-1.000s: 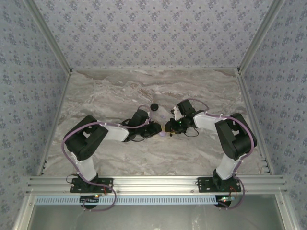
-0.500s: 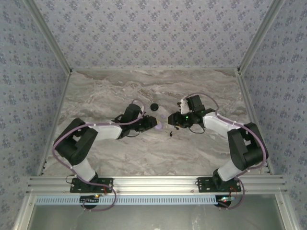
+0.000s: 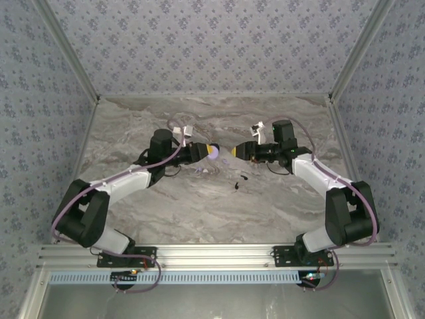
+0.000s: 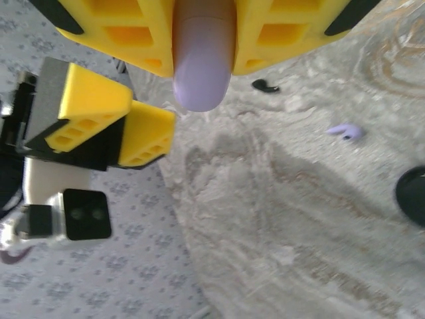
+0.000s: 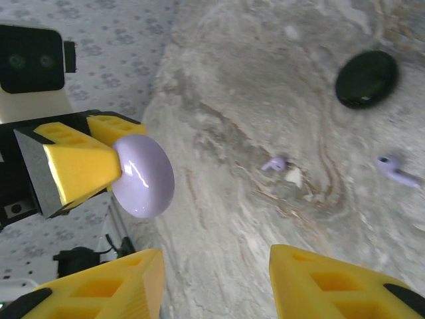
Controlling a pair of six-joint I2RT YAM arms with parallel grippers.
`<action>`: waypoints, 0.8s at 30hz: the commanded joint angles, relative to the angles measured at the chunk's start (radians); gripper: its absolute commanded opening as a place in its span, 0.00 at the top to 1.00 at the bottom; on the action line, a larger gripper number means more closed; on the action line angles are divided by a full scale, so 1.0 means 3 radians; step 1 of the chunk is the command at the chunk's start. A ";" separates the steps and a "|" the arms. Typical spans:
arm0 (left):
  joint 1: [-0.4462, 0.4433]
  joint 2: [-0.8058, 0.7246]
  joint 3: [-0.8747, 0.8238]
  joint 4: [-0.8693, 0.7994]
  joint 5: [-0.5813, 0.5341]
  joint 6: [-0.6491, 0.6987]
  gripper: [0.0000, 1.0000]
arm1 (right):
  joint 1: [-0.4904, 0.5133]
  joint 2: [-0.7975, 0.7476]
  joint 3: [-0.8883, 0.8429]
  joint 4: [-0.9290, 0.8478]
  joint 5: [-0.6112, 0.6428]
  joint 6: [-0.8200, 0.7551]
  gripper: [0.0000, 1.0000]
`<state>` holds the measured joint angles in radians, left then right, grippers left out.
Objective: Insert the wireless bluetooth earbuds into the charging case
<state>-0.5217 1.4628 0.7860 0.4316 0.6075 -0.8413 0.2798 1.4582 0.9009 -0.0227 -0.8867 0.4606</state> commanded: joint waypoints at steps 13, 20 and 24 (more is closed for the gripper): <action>0.0007 -0.0264 0.0061 0.0556 0.0472 0.0073 0.77 | 0.0186 0.0094 0.0334 0.0534 -0.0574 0.0282 0.51; -0.0019 -0.0295 0.0060 0.0520 0.0510 0.0118 0.77 | 0.0297 0.0174 0.0448 0.0460 -0.0630 0.0228 0.51; -0.0021 -0.0303 0.0054 0.0494 0.0505 0.0132 0.77 | 0.0346 0.0181 0.0479 0.0447 -0.0635 0.0207 0.54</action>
<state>-0.5236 1.4006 0.7883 0.5503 0.7341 -0.8268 0.3737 1.5021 1.0073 0.1127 -1.0454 0.5320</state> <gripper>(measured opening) 0.228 0.464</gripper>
